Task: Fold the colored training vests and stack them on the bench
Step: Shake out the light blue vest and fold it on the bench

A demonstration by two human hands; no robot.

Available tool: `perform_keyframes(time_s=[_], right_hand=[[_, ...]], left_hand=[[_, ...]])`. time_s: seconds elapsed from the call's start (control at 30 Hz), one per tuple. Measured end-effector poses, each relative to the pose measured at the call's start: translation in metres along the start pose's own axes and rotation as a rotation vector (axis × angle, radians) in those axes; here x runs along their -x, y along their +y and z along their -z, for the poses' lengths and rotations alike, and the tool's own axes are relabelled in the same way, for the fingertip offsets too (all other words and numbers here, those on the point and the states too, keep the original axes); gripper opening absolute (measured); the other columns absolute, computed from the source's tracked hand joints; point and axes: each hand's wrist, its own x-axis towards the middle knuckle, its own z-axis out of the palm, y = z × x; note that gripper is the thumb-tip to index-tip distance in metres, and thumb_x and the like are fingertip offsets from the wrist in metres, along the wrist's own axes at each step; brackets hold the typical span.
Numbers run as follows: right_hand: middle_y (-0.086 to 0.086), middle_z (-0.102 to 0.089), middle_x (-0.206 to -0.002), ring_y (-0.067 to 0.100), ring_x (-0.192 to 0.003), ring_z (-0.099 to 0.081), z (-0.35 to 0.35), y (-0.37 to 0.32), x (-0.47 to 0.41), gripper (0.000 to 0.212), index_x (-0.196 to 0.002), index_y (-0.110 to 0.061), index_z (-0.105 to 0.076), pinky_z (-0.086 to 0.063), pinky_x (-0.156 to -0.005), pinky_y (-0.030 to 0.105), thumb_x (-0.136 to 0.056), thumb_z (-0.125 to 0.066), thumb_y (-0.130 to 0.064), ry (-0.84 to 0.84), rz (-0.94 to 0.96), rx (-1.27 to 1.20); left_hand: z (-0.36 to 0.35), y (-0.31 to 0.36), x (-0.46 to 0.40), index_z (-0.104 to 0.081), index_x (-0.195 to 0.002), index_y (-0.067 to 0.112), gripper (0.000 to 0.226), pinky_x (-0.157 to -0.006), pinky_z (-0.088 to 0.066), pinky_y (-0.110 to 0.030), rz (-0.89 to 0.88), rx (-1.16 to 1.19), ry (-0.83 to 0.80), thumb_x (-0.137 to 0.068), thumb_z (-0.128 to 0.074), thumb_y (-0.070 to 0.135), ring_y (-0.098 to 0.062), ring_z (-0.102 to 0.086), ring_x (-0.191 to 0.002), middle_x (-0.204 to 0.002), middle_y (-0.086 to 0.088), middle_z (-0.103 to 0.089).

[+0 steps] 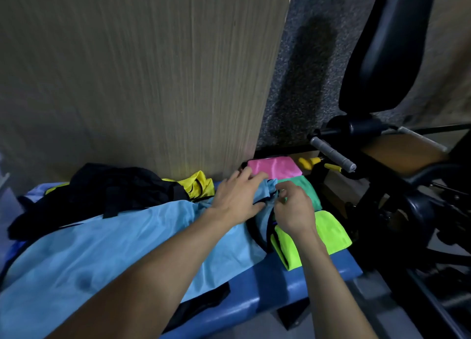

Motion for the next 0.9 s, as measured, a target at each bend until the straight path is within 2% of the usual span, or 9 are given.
perform_keyframes(time_s=[0.1,0.17,0.27,0.33,0.47,0.57,0.67,0.8,0.9], right_hand=[[0.009,-0.067,-0.11,0.034,-0.106,-0.061,0.011,0.007,0.002,0.035,-0.124,-0.015,-0.065,-0.051,-0.086,0.043,-0.092,-0.053,-0.007,0.01,-0.004,-0.029],[0.007,-0.068,-0.107,0.033,-0.104,-0.063,0.017,0.012,0.002,0.034,-0.123,-0.015,-0.065,-0.053,-0.085,0.044,-0.092,-0.052,-0.006,0.025,-0.014,-0.048],[0.007,-0.068,-0.106,0.032,-0.102,-0.063,0.019,0.013,0.001,0.034,-0.123,-0.016,-0.065,-0.053,-0.085,0.045,-0.092,-0.053,-0.007,0.028,-0.001,-0.059],[0.008,-0.066,-0.108,0.032,-0.102,-0.062,0.017,0.01,0.002,0.034,-0.123,-0.015,-0.065,-0.052,-0.085,0.041,-0.092,-0.056,-0.007,0.016,0.027,-0.067],[0.004,-0.068,-0.11,0.024,-0.096,-0.065,0.013,-0.003,0.005,0.028,-0.122,-0.016,-0.066,-0.05,-0.084,0.034,-0.094,-0.065,-0.019,-0.008,0.086,-0.151],[-0.003,-0.072,-0.099,0.013,-0.088,-0.068,0.008,-0.022,0.012,0.027,-0.112,-0.019,-0.069,-0.053,-0.081,0.028,-0.089,-0.075,-0.033,-0.093,0.086,-0.372],[-0.006,-0.072,-0.084,0.006,-0.078,-0.067,0.0,-0.035,0.017,0.027,-0.101,-0.022,-0.067,-0.05,-0.074,0.019,-0.083,-0.082,-0.035,-0.142,0.08,-0.506],[-0.007,-0.064,-0.064,-0.002,-0.047,-0.052,-0.006,-0.038,0.017,0.019,-0.099,-0.02,-0.064,-0.039,-0.056,0.011,-0.086,-0.076,-0.015,-0.164,0.004,-0.507],[-0.007,-0.061,-0.065,0.0,-0.044,-0.046,-0.006,-0.035,0.018,0.019,-0.099,-0.02,-0.065,-0.037,-0.057,0.019,-0.084,-0.07,-0.009,-0.183,-0.038,-0.498]], left_hand=[[-0.004,0.002,-0.016,-0.056,-0.129,0.033,0.036,-0.08,-0.048,-0.038,-0.009,-0.026,0.031,-0.094,-0.059,0.04,-0.027,-0.057,-0.113,-0.119,0.002,-0.055],[0.002,-0.004,-0.021,-0.066,-0.115,0.032,0.024,-0.078,-0.052,-0.039,0.042,0.079,0.112,-0.094,-0.056,0.037,-0.027,-0.062,-0.104,-0.11,0.004,-0.062],[0.02,-0.019,-0.027,-0.072,-0.102,0.027,0.016,-0.078,-0.053,-0.037,0.133,0.297,0.212,-0.093,-0.059,0.031,-0.024,-0.066,-0.091,-0.094,0.004,-0.07],[0.036,-0.028,-0.028,-0.074,-0.105,0.025,0.018,-0.074,-0.048,-0.027,0.151,0.42,0.151,-0.097,-0.058,0.024,-0.015,-0.065,-0.086,-0.091,0.006,-0.072],[0.06,-0.035,-0.029,-0.072,-0.113,0.023,0.02,-0.069,-0.04,-0.023,0.05,0.405,0.033,-0.103,-0.055,0.027,0.003,-0.056,-0.076,-0.085,0.014,-0.064],[0.074,-0.035,-0.031,-0.072,-0.112,0.024,0.018,-0.073,-0.045,-0.024,0.004,0.471,-0.023,-0.103,-0.057,0.026,-0.001,-0.06,-0.076,-0.084,0.01,-0.066],[0.082,-0.034,-0.032,-0.071,-0.116,0.023,0.019,-0.078,-0.052,-0.029,-0.058,0.43,-0.058,-0.103,-0.057,0.025,-0.01,-0.066,-0.083,-0.089,0.003,-0.071],[0.084,-0.033,-0.03,-0.066,-0.125,0.02,0.024,-0.087,-0.053,-0.035,-0.085,0.366,-0.061,-0.104,-0.055,0.023,-0.015,-0.067,-0.093,-0.096,-0.001,-0.071],[0.084,-0.034,-0.03,-0.064,-0.127,0.021,0.025,-0.087,-0.052,-0.035,-0.075,0.316,-0.086,-0.106,-0.051,0.023,-0.016,-0.065,-0.096,-0.101,-0.001,-0.071]])
